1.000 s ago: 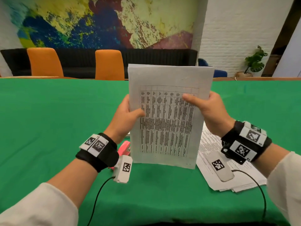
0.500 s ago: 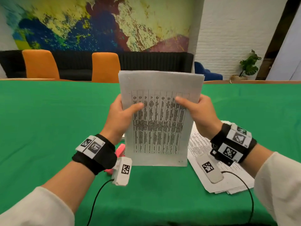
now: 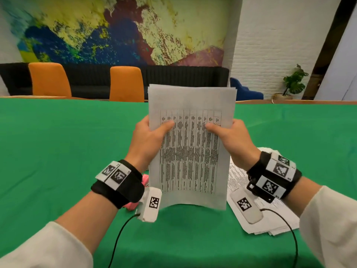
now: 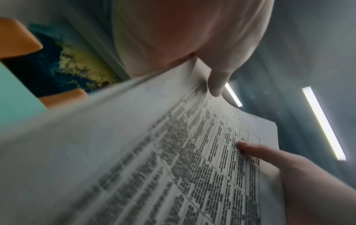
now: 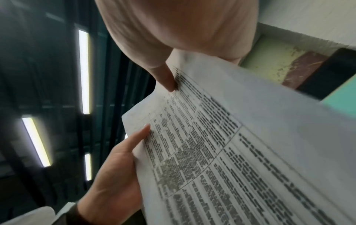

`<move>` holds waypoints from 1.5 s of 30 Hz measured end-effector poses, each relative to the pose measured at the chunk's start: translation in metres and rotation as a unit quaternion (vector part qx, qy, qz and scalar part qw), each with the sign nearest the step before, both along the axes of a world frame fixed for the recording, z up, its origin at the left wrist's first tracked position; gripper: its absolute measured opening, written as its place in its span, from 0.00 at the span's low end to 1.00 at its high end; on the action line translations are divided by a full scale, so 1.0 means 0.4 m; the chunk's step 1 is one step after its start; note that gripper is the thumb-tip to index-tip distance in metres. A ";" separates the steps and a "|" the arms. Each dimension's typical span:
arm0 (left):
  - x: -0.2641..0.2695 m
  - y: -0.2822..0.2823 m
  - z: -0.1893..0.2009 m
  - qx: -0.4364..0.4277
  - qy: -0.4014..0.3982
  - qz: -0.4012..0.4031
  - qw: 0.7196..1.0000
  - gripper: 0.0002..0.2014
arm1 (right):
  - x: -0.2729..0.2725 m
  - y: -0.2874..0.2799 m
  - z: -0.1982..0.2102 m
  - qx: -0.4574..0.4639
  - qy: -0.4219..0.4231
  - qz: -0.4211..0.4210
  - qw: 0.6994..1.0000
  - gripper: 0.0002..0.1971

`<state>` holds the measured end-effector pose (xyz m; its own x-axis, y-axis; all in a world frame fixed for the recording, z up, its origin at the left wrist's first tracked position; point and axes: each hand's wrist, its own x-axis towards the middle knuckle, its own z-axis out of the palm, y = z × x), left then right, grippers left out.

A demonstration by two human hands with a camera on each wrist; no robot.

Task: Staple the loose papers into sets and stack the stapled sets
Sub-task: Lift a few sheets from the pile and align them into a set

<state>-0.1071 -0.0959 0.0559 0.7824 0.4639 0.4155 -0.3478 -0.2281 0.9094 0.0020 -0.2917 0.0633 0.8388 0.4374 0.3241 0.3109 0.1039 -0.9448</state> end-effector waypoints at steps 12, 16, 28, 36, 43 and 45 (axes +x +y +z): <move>0.011 0.038 -0.019 -0.011 -0.009 -0.012 1.000 0.15 | 0.020 -0.016 0.024 0.085 -0.028 -0.003 0.996 0.08; 0.031 0.030 0.019 -0.014 -0.030 0.009 0.999 0.11 | 0.032 -0.007 0.042 0.099 -0.022 -0.014 0.995 0.12; 0.026 0.016 -0.039 -0.034 -0.013 0.005 0.999 0.15 | 0.025 -0.007 0.009 0.082 -0.003 -0.007 0.997 0.07; 0.022 0.027 -0.055 -0.012 -0.002 0.009 1.000 0.18 | 0.033 -0.010 -0.022 0.070 0.019 -0.015 0.997 0.10; 0.031 0.038 -0.004 -0.028 -0.054 0.007 0.998 0.13 | 0.025 -0.001 0.001 0.067 -0.019 -0.004 0.998 0.07; 0.029 0.034 -0.019 -0.036 -0.066 0.017 0.997 0.12 | 0.026 -0.001 0.002 0.057 -0.029 -0.004 0.998 0.07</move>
